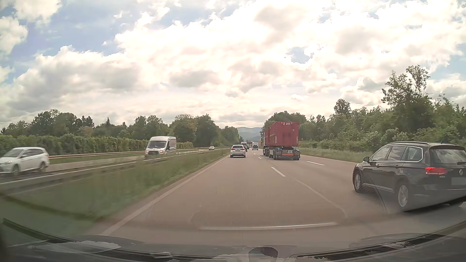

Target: Follow the waypoints while adhering to traffic rules and regulations

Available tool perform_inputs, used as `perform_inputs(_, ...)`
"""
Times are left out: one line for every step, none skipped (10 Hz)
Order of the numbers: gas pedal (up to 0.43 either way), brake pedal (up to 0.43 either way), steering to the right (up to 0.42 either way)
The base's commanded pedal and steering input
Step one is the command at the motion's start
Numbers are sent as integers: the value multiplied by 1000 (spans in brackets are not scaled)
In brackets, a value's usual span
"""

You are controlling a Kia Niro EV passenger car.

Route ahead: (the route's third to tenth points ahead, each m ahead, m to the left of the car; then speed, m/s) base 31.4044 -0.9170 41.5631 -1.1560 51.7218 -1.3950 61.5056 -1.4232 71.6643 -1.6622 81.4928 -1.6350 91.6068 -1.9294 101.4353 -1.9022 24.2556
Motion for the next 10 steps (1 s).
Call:
perform_inputs(118, 0, 2)
perform_inputs(118, 0, 2)
perform_inputs(118, 0, 2)
perform_inputs(118, 0, 2)
perform_inputs(118, 0, 2)
perform_inputs(118, 0, 2)
perform_inputs(118, 0, 2)
perform_inputs(118, 0, 2)
perform_inputs(130, 0, 2)
perform_inputs(130, 0, 2)
